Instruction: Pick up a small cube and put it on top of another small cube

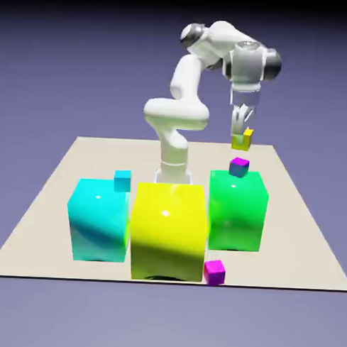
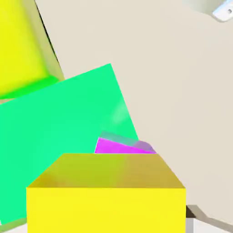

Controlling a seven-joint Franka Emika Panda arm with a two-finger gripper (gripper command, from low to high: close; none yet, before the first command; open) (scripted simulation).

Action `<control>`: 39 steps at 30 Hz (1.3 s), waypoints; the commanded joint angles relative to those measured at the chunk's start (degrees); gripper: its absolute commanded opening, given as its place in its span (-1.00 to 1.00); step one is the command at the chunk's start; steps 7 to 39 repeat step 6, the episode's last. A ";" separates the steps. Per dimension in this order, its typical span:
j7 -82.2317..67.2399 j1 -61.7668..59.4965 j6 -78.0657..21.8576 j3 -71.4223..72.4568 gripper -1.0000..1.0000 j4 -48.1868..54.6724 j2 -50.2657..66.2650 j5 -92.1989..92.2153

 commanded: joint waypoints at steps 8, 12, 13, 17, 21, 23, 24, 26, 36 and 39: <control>-0.06 -0.06 -0.15 0.00 1.00 0.05 -0.06 0.09; -0.06 -0.06 -0.15 0.00 1.00 0.05 -0.06 0.09; -0.06 -0.06 -0.15 0.00 1.00 0.05 -0.06 0.09; -0.06 -0.06 -0.15 0.00 1.00 0.05 -0.06 0.09; -0.06 -0.06 -0.15 0.00 1.00 0.05 -0.06 0.09; -0.06 -0.06 -0.15 0.00 1.00 0.05 -0.06 0.09; -0.06 -0.06 -0.15 0.00 1.00 0.05 -0.06 0.09; -0.06 -0.06 -0.15 0.00 1.00 0.05 -0.06 0.09; -0.06 -0.06 -0.15 0.00 1.00 0.05 -0.06 0.09; -0.06 -0.06 -0.15 0.00 1.00 0.05 -0.06 0.09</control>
